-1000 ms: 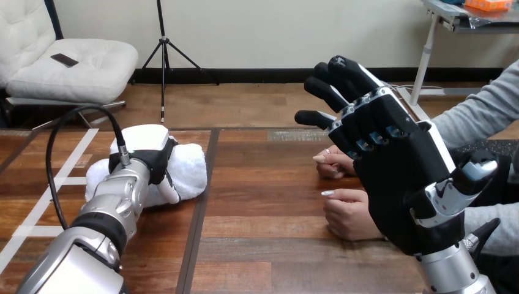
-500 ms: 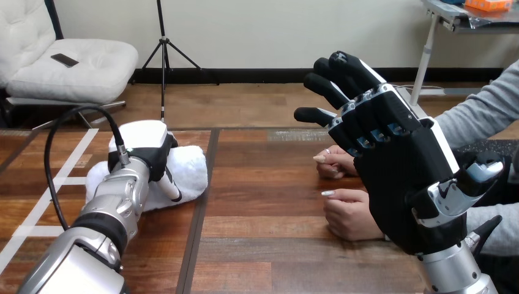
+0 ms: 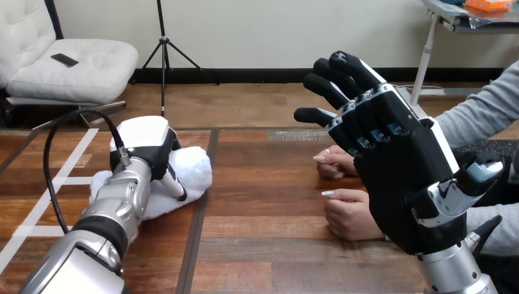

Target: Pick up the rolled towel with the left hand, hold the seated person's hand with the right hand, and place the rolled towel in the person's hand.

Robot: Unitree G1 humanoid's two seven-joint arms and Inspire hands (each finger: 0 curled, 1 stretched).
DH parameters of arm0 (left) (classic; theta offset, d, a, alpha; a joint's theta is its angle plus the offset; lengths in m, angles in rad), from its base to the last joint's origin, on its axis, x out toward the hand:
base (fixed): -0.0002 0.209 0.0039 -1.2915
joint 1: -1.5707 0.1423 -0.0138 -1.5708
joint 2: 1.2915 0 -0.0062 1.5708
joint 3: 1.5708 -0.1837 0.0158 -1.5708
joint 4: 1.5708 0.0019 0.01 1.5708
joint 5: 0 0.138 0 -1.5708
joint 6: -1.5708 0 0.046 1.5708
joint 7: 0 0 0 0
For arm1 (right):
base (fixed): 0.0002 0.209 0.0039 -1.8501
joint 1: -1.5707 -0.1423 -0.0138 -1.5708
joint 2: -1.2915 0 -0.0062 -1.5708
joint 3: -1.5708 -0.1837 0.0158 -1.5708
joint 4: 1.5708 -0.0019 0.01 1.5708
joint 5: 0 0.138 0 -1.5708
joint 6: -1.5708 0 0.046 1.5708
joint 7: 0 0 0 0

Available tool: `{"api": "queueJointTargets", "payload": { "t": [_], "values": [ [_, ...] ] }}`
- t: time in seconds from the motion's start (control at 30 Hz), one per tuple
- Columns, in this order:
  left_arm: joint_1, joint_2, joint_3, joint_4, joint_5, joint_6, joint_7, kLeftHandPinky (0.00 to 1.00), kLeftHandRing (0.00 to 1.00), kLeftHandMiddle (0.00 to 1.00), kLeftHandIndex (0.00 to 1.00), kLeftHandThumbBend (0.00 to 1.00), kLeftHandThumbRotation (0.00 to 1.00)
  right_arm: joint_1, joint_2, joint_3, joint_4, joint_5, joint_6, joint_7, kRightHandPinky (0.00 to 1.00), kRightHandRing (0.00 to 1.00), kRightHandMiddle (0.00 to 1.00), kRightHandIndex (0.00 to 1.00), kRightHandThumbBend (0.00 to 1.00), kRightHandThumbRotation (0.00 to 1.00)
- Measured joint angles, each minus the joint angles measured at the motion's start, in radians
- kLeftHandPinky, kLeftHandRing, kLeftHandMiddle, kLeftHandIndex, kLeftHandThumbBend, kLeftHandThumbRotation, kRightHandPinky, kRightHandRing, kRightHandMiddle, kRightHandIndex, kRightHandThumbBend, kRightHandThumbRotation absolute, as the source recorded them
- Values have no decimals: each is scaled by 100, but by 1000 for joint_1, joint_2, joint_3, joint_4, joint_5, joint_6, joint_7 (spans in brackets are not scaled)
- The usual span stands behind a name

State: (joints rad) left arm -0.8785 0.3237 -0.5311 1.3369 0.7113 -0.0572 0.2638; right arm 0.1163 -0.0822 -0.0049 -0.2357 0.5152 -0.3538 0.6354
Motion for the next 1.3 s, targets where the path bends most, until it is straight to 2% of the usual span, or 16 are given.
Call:
{"api": "queueJointTargets", "payload": {
  "t": [0.43,1.3],
  "values": [
    [3,-1,1,0,-2,-10,9,34,41,47,46,75,0,0,0,0,0,-2,0,-6,77,91,91,88,100,100],
    [3,1,1,0,-5,-17,7,33,40,46,46,81,0,0,-1,-1,0,2,17,-14,78,91,90,87,100,100]
  ]
}}
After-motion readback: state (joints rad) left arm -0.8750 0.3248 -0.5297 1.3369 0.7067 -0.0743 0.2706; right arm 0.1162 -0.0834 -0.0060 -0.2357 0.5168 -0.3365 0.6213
